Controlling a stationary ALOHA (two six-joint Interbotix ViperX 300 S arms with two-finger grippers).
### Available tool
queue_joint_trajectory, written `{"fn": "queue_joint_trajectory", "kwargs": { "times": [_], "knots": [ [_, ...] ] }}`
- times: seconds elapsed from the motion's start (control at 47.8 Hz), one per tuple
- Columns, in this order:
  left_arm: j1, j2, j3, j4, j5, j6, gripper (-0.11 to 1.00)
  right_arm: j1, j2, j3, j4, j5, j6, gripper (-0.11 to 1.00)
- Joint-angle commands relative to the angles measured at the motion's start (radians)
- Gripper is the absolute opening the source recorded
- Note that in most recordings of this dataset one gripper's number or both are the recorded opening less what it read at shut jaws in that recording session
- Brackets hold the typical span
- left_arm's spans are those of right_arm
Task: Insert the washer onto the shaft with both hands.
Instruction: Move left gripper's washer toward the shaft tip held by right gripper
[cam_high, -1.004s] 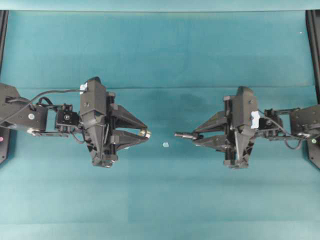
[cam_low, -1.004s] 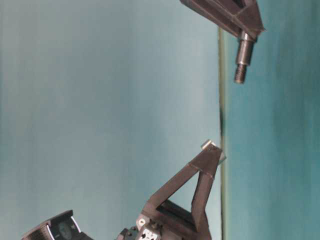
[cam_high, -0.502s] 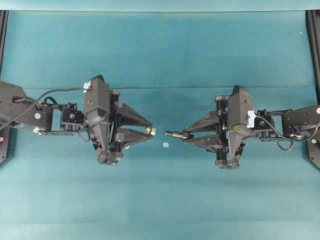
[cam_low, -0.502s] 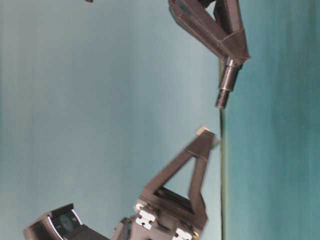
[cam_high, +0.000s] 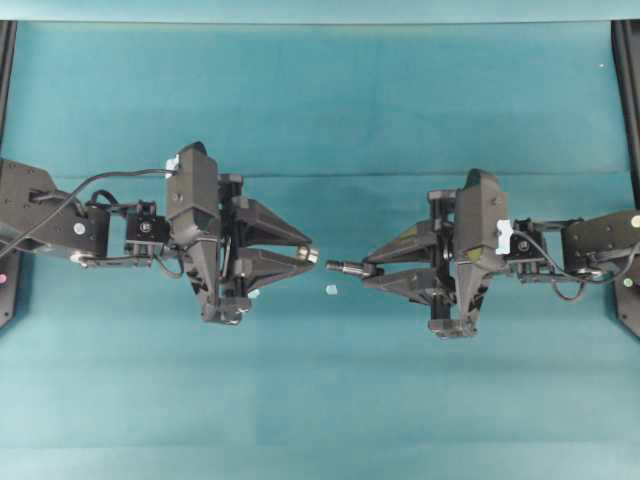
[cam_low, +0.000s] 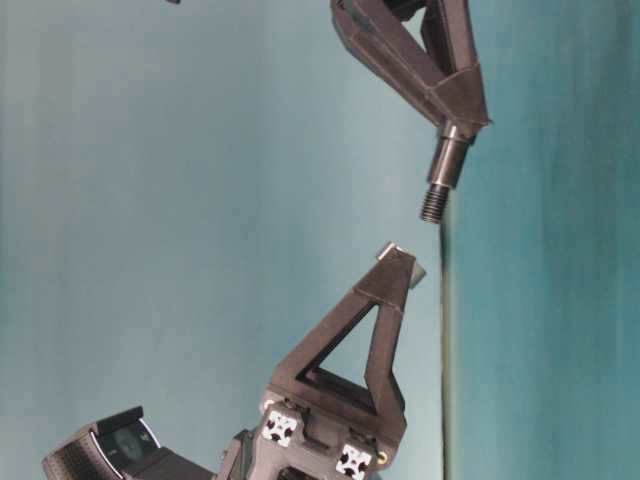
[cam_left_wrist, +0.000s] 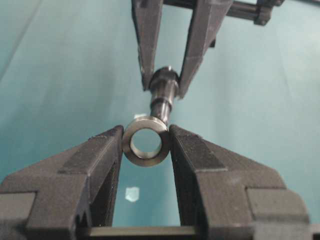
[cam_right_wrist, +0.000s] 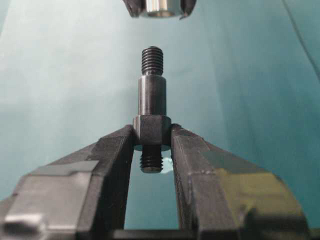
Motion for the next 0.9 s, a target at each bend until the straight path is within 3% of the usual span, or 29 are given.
{"fn": "queue_joint_trajectory", "kwargs": {
  "times": [0.0, 0.188, 0.46, 0.879],
  "knots": [
    [-0.002, 0.015, -0.006, 0.002, -0.041, -0.015, 0.37, 0.003, 0.006, -0.015, 0.005, -0.02, 0.012, 0.0],
    [-0.003, 0.061, -0.018, 0.002, -0.127, -0.057, 0.37, 0.003, 0.029, -0.014, 0.003, -0.06, 0.035, 0.0],
    [-0.005, 0.06, -0.009, 0.002, -0.129, -0.061, 0.37, 0.003, 0.034, -0.003, 0.003, -0.121, 0.074, 0.0],
    [-0.005, 0.06, -0.012, 0.0, -0.129, -0.061, 0.37, 0.003, 0.034, -0.006, 0.003, -0.149, 0.074, 0.0]
  ]
}}
